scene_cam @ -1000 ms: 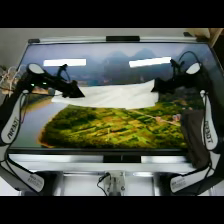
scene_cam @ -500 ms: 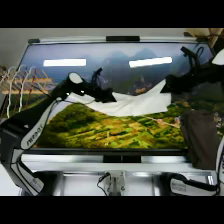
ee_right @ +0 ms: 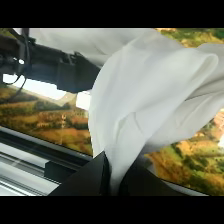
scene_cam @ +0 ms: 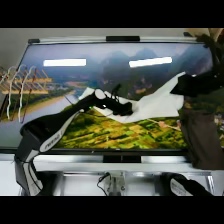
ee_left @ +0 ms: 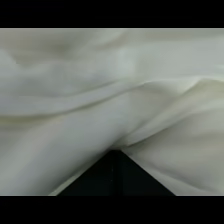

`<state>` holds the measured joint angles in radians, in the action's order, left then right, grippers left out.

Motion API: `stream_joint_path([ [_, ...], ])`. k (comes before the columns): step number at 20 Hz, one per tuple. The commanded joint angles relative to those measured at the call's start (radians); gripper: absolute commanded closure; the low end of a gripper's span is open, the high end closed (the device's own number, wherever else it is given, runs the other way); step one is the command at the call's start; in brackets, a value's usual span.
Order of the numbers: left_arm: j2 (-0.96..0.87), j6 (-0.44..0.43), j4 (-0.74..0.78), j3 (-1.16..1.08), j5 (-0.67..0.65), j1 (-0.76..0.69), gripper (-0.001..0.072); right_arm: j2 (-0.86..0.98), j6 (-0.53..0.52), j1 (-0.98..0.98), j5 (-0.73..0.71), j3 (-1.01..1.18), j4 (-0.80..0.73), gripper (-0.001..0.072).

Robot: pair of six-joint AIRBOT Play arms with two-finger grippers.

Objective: Fold the shirts.

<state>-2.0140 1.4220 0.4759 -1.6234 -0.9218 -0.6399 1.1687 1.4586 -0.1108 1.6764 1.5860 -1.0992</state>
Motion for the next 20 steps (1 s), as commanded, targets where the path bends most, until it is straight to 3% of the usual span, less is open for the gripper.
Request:
stream_joint_path([
  [1,-0.035,-0.051,-0.132,-0.001,0.067,-0.066,0.0683,-0.029,0.026,0.001,0.0,0.0,-0.01,0.0649],
  [4,0.012,-0.052,-0.089,-0.001,0.072,0.014,0.0685,-0.007,0.025,0.008,-0.051,0.0,-0.011,0.0649],
  [11,0.375,0.055,0.401,-0.001,-0.143,0.437,0.0685,0.199,0.017,0.269,-0.46,0.0,0.006,0.065],
  [16,0.629,0.057,0.441,0.0,-0.263,0.726,0.0683,0.458,0.029,0.523,-0.807,0.0,0.083,0.0649],
  [20,0.75,0.051,0.445,0.0,-0.325,0.809,0.0683,0.644,0.05,0.62,-0.966,0.0,0.242,0.0649],
])
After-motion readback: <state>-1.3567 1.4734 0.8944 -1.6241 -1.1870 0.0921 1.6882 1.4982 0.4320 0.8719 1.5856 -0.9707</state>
